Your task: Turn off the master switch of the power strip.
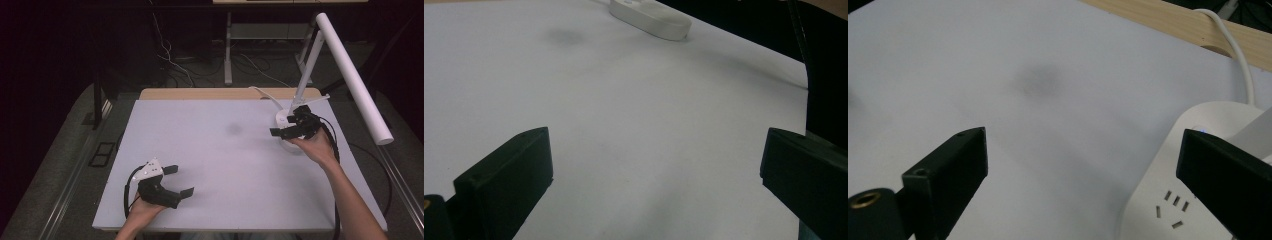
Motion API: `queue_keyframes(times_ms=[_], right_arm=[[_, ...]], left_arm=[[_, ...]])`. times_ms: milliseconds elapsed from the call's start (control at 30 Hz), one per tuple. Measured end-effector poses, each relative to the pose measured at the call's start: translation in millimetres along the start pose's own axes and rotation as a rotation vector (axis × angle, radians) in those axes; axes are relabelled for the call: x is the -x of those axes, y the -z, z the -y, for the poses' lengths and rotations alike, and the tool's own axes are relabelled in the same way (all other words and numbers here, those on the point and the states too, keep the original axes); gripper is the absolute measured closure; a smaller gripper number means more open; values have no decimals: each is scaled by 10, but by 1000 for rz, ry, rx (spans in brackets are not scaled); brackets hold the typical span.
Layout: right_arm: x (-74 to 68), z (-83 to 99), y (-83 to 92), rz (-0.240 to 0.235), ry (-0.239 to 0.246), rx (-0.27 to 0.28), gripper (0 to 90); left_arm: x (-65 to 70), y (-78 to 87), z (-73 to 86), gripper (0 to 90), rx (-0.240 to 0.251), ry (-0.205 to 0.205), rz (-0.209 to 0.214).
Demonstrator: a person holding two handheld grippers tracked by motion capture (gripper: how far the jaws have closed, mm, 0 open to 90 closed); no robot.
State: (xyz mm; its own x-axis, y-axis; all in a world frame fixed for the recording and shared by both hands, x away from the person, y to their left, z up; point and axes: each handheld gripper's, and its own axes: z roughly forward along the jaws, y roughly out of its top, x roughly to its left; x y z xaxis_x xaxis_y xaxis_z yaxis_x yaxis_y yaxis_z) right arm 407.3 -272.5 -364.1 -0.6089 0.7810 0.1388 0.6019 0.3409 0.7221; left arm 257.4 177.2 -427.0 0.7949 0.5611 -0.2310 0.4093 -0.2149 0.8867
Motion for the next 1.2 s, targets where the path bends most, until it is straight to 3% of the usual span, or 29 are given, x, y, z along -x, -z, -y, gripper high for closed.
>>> queue_keyframes(times_ms=[333, 533, 633, 1200], right_arm=[[36, -81, -77, 36, 56, -7, 176], [62, -153, -74, 55, 99, 9, 305], [62, -192, -87, 89, 124, -4, 398], [178, -267, -237, 179, 155, -42, 697]], left_arm=[[-7, 13, -1, 0, -1, -7, 0], [-7, 9, -1, 0, -3, -5, 0], [-2, 4, -1, 0, -1, -4, -1], [0, 11, 1, 0, -4, -13, -16]])
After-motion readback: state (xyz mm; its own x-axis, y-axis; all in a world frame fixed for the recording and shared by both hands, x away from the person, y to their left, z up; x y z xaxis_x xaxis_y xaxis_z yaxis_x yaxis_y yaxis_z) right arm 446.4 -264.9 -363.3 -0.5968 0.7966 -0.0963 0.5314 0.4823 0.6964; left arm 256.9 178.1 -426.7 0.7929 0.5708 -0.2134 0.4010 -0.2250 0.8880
